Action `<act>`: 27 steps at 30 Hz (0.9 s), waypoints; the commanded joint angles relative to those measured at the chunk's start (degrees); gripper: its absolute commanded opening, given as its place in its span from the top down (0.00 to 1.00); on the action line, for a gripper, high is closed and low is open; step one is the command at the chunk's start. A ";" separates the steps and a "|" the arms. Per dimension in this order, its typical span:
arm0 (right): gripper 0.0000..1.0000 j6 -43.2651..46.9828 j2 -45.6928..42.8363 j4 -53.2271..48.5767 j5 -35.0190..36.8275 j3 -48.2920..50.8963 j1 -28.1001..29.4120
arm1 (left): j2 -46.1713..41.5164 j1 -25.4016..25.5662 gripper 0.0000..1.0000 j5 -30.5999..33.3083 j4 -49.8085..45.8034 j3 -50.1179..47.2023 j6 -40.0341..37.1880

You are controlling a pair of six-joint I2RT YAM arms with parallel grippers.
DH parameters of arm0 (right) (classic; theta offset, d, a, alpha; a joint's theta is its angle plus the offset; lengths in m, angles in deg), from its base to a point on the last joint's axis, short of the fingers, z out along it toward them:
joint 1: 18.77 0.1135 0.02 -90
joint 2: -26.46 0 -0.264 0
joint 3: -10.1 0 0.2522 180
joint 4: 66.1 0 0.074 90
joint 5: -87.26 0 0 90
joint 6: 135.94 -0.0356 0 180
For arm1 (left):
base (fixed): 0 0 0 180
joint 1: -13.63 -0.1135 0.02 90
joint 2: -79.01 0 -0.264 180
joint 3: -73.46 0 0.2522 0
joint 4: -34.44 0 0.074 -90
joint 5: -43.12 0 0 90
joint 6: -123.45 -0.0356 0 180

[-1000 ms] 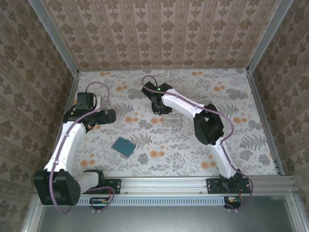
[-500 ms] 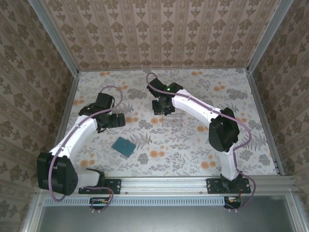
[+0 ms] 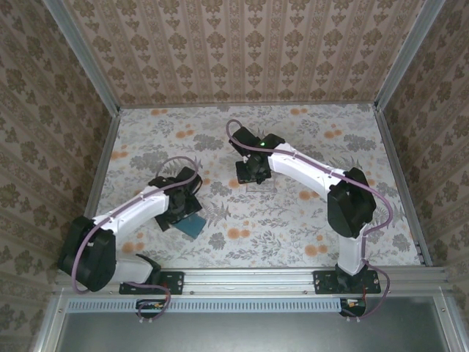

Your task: Take the credit cards out of the card holder

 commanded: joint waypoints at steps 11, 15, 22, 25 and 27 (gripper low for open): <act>0.62 1.77 -3.89 0.75 0.32 4.21 -0.85 | 4.37 1.62 0.06 -3.58 9.36 -4.94 13.35; 0.62 1.64 -4.00 0.67 0.71 4.80 -0.94 | 6.79 1.48 0.06 -4.54 10.54 -4.82 12.84; 0.62 1.49 -4.86 0.31 1.15 5.57 -1.03 | 8.28 1.53 0.19 -5.80 12.21 -4.44 10.51; 0.62 1.51 -5.69 -0.03 1.47 6.14 -1.03 | 8.57 2.36 0.22 -5.82 11.10 -2.85 7.59; 0.62 1.51 -6.56 -0.04 1.74 6.83 -1.03 | 8.74 3.46 0.25 -5.80 10.62 -1.81 5.62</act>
